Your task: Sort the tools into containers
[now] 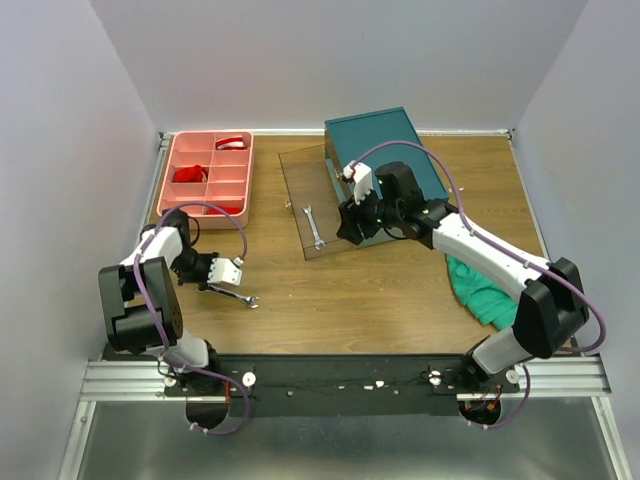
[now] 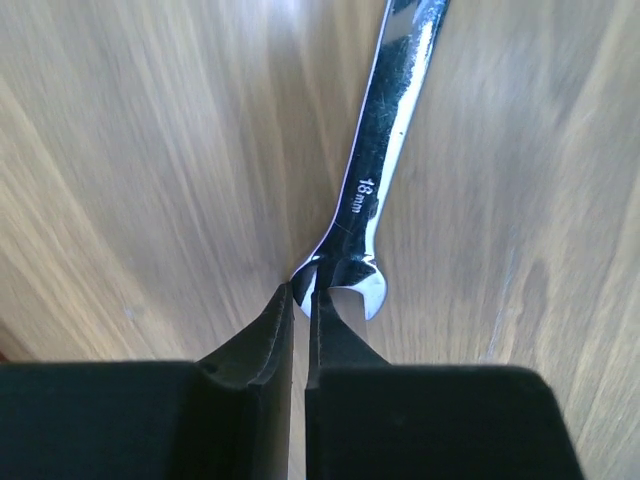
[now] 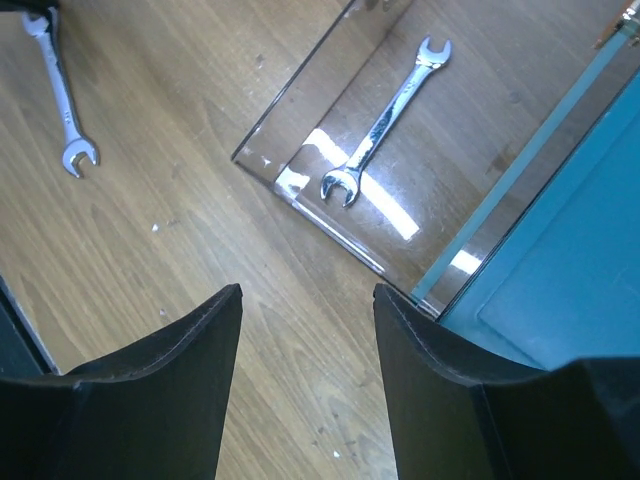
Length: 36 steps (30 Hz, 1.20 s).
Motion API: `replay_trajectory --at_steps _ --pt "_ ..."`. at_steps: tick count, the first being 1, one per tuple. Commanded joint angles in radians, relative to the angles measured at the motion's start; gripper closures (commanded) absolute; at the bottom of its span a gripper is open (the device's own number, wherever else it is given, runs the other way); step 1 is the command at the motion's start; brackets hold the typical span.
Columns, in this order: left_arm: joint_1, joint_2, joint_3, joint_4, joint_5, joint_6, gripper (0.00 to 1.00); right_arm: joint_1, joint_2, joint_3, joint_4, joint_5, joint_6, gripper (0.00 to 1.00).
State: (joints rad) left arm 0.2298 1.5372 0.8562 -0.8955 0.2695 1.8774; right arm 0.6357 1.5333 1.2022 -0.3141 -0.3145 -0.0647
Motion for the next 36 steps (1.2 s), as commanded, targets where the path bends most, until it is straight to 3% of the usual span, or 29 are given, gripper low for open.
replay_trajectory --at_steps 1,9,18,23,29,36 --pt "-0.069 -0.001 -0.045 -0.102 0.155 -0.052 0.99 0.004 -0.062 -0.047 -0.057 -0.104 -0.115 0.37" --pt "-0.159 -0.163 -0.115 0.085 0.321 -0.191 1.0 0.004 -0.081 -0.096 -0.109 -0.342 -0.132 0.36" --pt "-0.256 -0.337 -0.302 0.285 0.356 -0.311 1.0 0.088 0.042 -0.024 -0.085 -0.385 -0.156 0.36" --pt "-0.284 -0.442 -0.371 0.337 0.356 -0.369 1.0 0.191 0.126 0.007 -0.072 -0.474 -0.176 0.36" --pt "-0.293 -0.557 -0.421 0.382 0.367 -0.431 1.0 0.22 0.266 0.066 -0.056 -0.639 -0.175 0.36" --pt "-0.297 -0.678 -0.45 0.357 0.405 -0.455 1.0 0.26 0.416 0.183 -0.011 -0.658 -0.112 0.35"
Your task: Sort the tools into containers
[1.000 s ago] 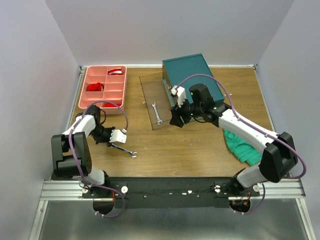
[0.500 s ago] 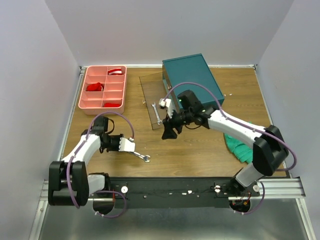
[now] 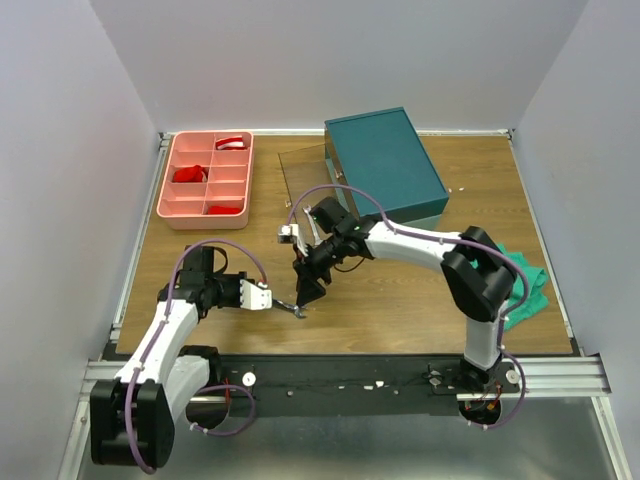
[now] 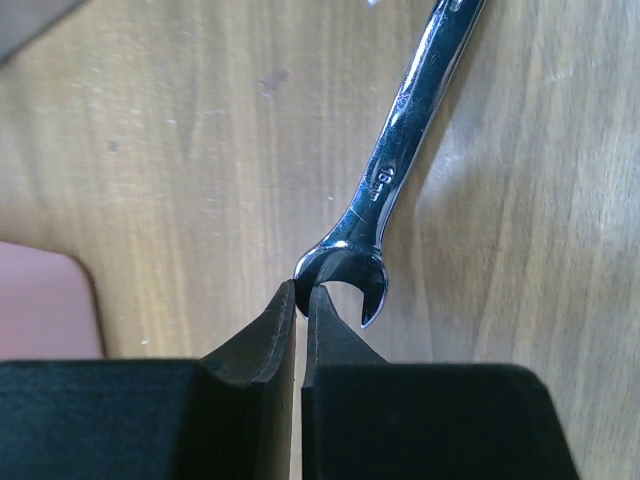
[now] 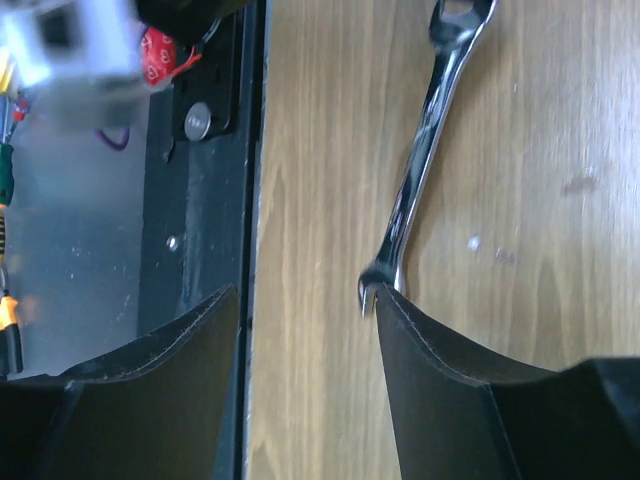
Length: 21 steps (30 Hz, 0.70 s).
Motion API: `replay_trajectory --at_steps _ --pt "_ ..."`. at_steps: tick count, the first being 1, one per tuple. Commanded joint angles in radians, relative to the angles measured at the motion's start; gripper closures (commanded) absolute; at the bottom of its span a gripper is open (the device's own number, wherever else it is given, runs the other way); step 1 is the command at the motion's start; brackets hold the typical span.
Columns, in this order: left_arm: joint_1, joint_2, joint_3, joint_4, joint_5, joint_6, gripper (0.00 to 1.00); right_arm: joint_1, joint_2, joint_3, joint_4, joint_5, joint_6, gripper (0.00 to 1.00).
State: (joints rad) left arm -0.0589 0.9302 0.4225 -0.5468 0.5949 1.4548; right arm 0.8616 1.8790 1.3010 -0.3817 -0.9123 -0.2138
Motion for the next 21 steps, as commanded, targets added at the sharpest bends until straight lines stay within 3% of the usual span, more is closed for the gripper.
replay_trajectory --at_steps 1,21 --pt "-0.009 -0.095 -0.019 0.005 0.086 -0.036 1.0 0.04 0.081 0.095 0.056 -0.056 0.036 0.35" --pt "-0.022 -0.197 -0.039 -0.002 0.125 -0.05 1.0 0.079 0.333 0.263 0.129 0.015 0.152 0.35"
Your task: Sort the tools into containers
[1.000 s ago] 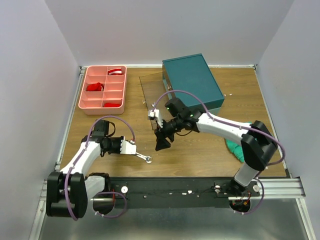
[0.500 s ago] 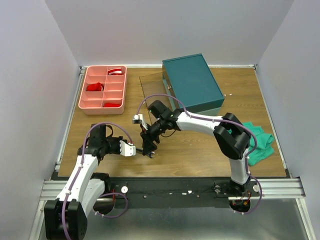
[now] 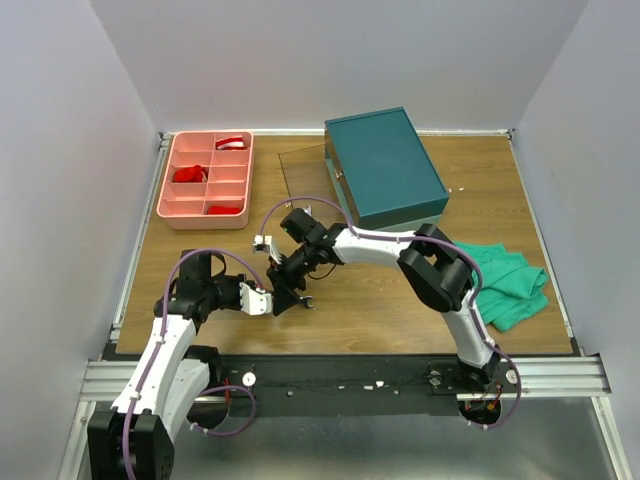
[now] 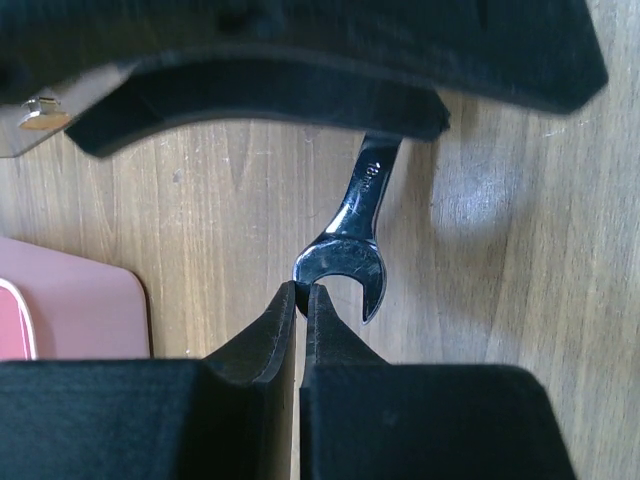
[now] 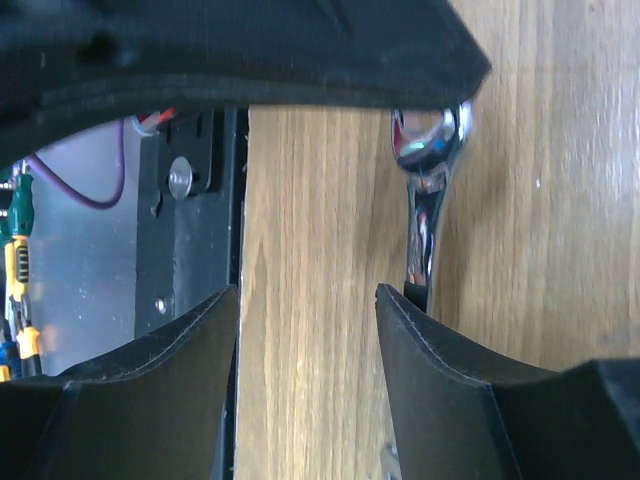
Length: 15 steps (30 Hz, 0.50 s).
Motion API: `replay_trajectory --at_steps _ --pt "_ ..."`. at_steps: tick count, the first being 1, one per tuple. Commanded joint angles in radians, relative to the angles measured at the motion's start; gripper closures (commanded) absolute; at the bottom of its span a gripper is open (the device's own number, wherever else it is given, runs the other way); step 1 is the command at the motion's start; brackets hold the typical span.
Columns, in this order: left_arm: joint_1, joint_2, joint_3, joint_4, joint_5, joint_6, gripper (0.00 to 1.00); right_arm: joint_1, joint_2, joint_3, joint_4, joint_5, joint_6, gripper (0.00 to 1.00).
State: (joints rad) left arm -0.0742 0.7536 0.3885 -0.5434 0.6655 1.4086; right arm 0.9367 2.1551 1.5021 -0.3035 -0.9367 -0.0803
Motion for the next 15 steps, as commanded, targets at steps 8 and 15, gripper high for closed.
replay_trajectory --at_steps 8,15 --pt "-0.009 -0.03 -0.026 -0.023 0.055 0.015 1.0 -0.001 0.022 0.09 -0.02 0.044 -0.056 0.36" --pt "-0.009 -0.031 -0.03 -0.02 0.057 0.02 1.0 -0.022 -0.073 0.032 -0.063 0.056 -0.113 0.36"
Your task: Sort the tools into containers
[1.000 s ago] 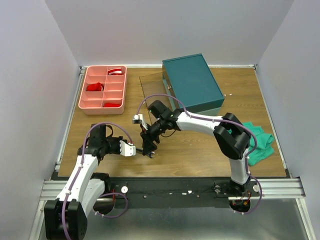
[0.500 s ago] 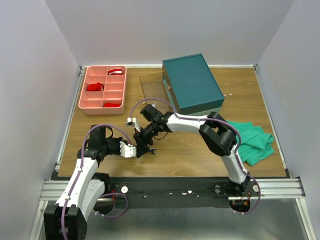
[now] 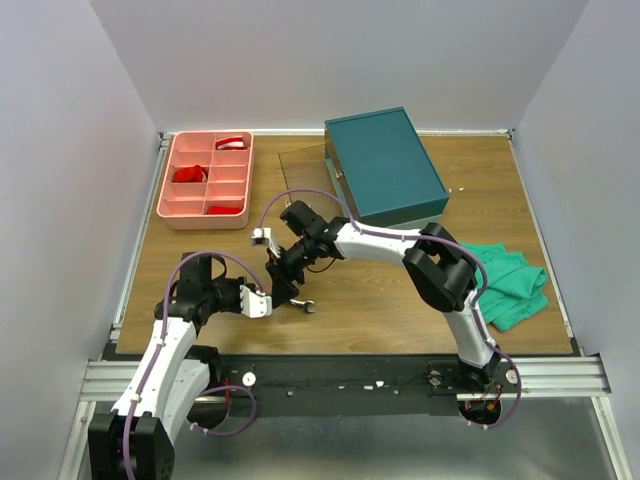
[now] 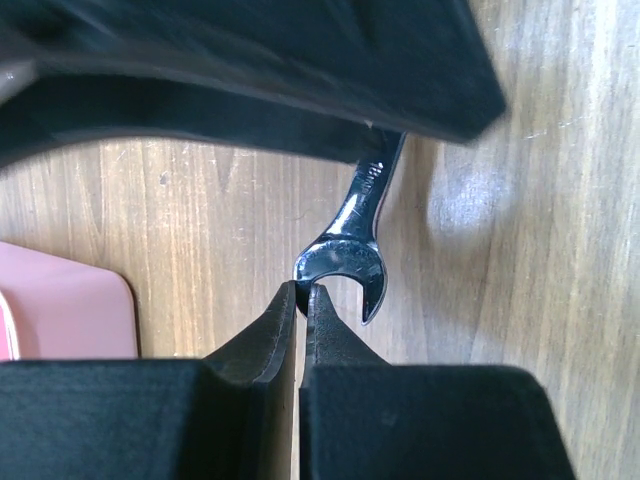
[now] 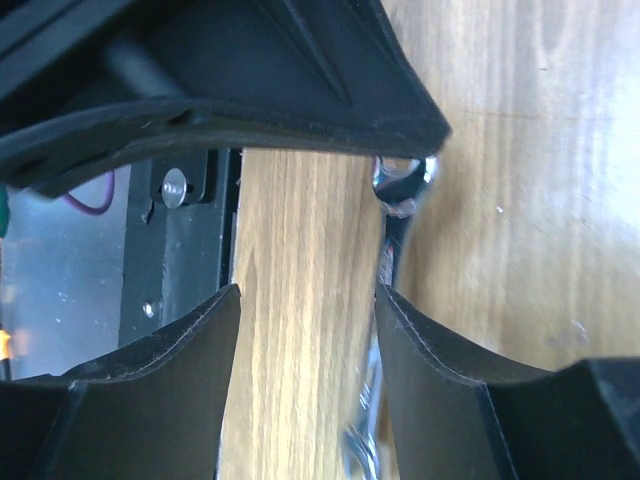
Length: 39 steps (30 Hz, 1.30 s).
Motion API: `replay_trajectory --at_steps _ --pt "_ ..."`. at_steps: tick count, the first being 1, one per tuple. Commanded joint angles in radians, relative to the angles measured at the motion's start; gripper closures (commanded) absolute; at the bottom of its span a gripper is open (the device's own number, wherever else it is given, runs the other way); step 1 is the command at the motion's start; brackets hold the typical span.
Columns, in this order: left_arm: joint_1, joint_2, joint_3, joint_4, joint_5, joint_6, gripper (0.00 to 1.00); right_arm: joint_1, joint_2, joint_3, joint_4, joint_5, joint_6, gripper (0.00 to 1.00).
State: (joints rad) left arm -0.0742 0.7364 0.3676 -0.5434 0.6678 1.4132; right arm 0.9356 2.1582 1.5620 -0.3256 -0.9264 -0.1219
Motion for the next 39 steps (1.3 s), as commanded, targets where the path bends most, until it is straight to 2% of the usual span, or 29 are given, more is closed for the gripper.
replay_trajectory --at_steps 1,6,12,18,20,21,23,24,26,27,29,31,32,33,34,37,39 --pt "-0.009 -0.011 -0.007 -0.017 0.055 0.015 1.0 -0.023 -0.086 -0.031 -0.043 0.052 -0.077 0.36" --pt "-0.009 -0.02 0.002 -0.024 0.072 0.006 1.0 -0.027 -0.06 -0.019 -0.03 0.112 -0.094 0.36" --pt "-0.009 -0.092 0.014 0.013 0.099 -0.04 1.0 -0.023 0.063 0.052 -0.036 0.11 -0.091 0.35" --pt "-0.01 -0.132 0.002 0.016 0.082 -0.056 1.0 -0.021 0.092 0.079 -0.027 0.072 -0.073 0.37" --pt "-0.01 -0.14 -0.002 0.022 0.082 -0.069 1.0 -0.021 0.098 0.081 -0.027 0.06 -0.073 0.44" --pt "-0.01 -0.14 -0.004 0.029 0.081 -0.072 1.0 -0.02 0.101 0.082 -0.029 0.052 -0.073 0.55" --pt "-0.01 -0.134 -0.012 0.039 0.067 -0.079 1.0 -0.018 0.1 0.087 -0.033 0.026 -0.07 0.69" --pt "-0.01 -0.132 -0.013 0.046 0.059 -0.08 1.0 -0.02 0.095 0.092 -0.042 0.018 -0.068 0.82" --pt "-0.01 -0.131 -0.018 0.08 0.038 -0.118 0.91 -0.02 0.075 0.095 -0.053 0.012 -0.067 0.93" --pt "-0.01 -0.135 -0.018 0.156 0.006 -0.225 0.73 -0.02 0.043 0.095 -0.075 0.012 -0.07 0.99" --pt "-0.01 -0.17 -0.016 0.251 -0.046 -0.357 0.57 -0.021 0.002 0.09 -0.101 0.023 -0.082 0.99" --pt "-0.01 -0.204 -0.018 0.393 -0.134 -0.521 0.32 -0.032 -0.075 0.076 -0.13 0.037 -0.082 1.0" --pt "-0.01 -0.236 -0.012 0.43 -0.155 -0.569 0.24 -0.038 -0.105 0.073 -0.139 0.041 -0.078 0.99" --pt "-0.01 -0.249 -0.001 0.485 -0.18 -0.618 0.02 -0.053 -0.132 0.069 -0.148 0.047 -0.061 1.0" --pt "-0.012 -0.256 0.011 0.503 -0.229 -0.742 0.01 -0.063 -0.186 0.067 -0.151 0.061 -0.053 0.99" --pt "-0.012 -0.243 0.108 0.493 -0.333 -0.947 0.01 -0.109 -0.25 0.104 -0.173 0.115 0.011 0.99" --pt "-0.01 -0.207 0.18 0.462 -0.376 -1.032 0.01 -0.158 -0.267 0.144 -0.143 0.171 0.098 0.99"
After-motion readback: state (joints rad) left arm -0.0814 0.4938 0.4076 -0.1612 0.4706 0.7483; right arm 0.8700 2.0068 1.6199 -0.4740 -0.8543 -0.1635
